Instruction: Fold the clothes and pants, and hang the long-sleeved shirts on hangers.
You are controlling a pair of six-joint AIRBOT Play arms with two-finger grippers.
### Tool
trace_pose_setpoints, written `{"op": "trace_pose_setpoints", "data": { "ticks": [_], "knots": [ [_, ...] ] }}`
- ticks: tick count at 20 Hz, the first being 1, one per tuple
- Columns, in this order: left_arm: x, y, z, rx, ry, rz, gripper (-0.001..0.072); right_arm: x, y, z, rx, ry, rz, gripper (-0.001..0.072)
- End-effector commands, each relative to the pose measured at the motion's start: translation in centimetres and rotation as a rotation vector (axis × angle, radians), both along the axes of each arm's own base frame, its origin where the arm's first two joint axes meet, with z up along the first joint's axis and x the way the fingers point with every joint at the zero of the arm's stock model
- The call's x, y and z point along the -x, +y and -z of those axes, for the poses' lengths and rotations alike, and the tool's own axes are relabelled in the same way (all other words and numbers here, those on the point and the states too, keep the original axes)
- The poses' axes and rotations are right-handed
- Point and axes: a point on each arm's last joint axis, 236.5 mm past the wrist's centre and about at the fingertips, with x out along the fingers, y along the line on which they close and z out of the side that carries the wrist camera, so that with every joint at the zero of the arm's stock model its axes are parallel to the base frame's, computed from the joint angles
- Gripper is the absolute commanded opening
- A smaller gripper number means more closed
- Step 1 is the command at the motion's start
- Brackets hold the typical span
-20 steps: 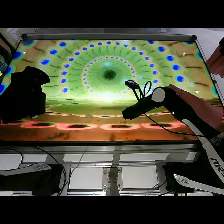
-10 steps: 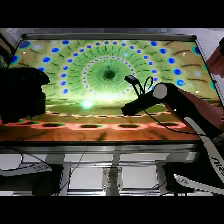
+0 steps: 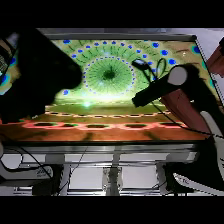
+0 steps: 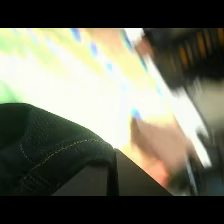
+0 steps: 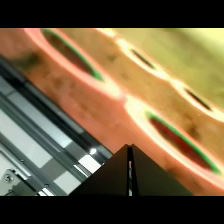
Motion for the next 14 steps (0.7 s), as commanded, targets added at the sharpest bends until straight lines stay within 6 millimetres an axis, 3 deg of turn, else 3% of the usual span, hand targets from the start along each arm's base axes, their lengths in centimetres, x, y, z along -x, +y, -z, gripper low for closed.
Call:
{"op": "trace_pose_setpoints", "data": {
  "ticks": [1,4,7,11,14],
  "knots": [
    [5.9,-6.7,7.0,-0.198,0.282,0.29,0.0011,-0.7,-5.9,-2.3,0.05,-0.05,0.125,0.0019],
    [7.1,-9.6,10.6,-0.293,0.356,0.351,0.0012,-0.4,-9.6,-3.5,0.054,-0.052,0.223,0.0019],
    [7.3,-9.9,15.0,-0.461,0.424,0.331,0.0012,0.5,-11.4,-2.7,0.068,-0.001,0.263,0.0019],
    [8.9,-10.0,20.4,-0.638,0.526,0.351,0.0012,2.1,-11.6,0.8,0.082,0.102,0.256,0.0019],
    [10.8,-8.8,25.4,-0.766,0.651,0.372,0.0013,4.1,-11.0,4.1,0.076,0.207,0.244,0.0019]
  ]
}}
